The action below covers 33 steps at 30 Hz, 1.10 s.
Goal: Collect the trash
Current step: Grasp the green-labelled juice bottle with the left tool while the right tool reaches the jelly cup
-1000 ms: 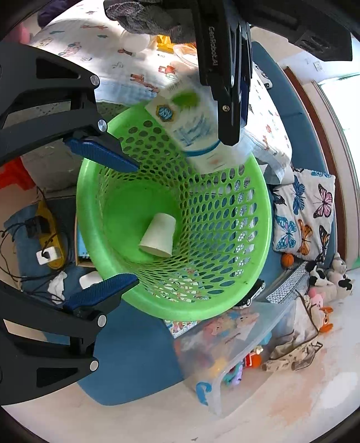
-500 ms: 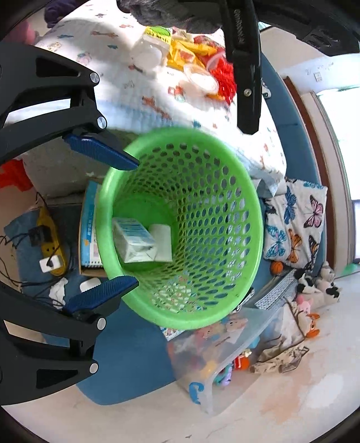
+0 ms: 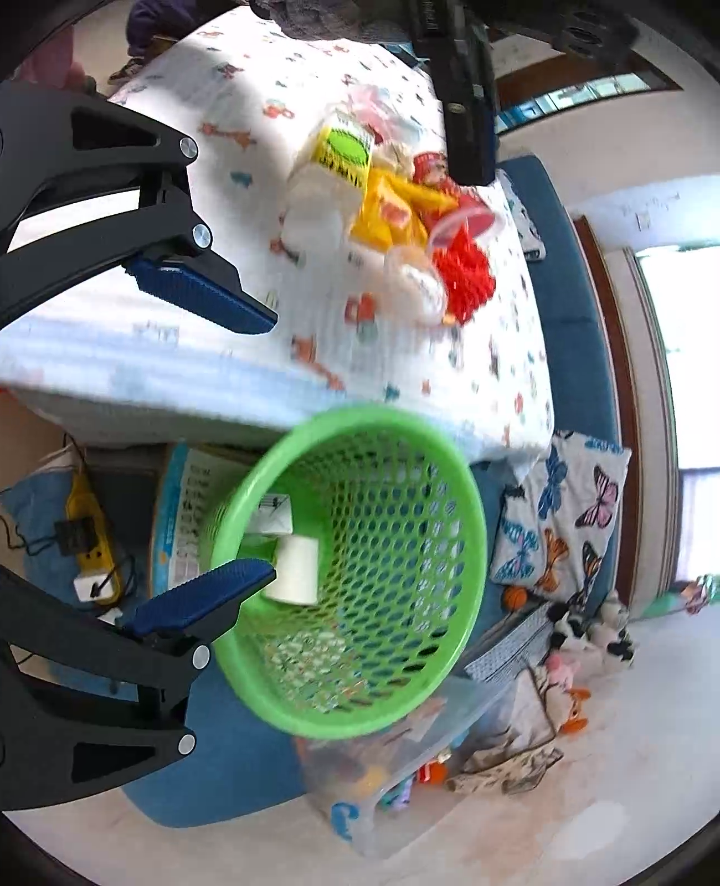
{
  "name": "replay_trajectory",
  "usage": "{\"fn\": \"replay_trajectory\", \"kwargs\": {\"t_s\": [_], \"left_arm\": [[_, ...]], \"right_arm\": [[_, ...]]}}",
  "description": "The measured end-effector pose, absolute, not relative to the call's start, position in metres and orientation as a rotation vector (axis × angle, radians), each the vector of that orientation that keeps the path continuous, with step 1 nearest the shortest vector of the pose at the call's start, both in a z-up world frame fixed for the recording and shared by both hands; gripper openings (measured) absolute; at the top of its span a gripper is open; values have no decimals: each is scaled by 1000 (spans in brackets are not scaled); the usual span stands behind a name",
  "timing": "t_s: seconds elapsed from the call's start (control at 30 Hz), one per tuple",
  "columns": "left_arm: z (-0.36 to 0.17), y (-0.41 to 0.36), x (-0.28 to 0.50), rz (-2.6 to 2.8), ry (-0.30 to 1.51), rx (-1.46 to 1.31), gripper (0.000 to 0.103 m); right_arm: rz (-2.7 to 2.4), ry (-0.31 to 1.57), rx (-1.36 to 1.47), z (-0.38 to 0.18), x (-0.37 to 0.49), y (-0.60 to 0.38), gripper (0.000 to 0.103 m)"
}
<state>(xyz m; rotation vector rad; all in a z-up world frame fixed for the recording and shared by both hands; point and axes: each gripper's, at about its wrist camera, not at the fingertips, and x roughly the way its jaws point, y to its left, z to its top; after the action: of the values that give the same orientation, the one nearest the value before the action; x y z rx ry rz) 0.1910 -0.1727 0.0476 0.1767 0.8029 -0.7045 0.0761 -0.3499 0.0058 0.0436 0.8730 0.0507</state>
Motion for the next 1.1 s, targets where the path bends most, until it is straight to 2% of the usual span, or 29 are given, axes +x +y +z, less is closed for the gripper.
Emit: {"fn": "replay_trajectory", "kwargs": {"t_s": [0.23,0.5,0.6,1.1], "left_arm": [[25,-141,168,-770,827,288,50],[2,-138,168,-871,842,438,65],[-6,-138,173,-886,853,479,67],[-30,-135,191,-943,897,556,68]], "right_arm": [[87,873,28,9,77,-324,84],[92,885,18,10,79,-313,85],[94,897,8,9,81,-310,85],[110,931,3,-4,95,-302,85]]}}
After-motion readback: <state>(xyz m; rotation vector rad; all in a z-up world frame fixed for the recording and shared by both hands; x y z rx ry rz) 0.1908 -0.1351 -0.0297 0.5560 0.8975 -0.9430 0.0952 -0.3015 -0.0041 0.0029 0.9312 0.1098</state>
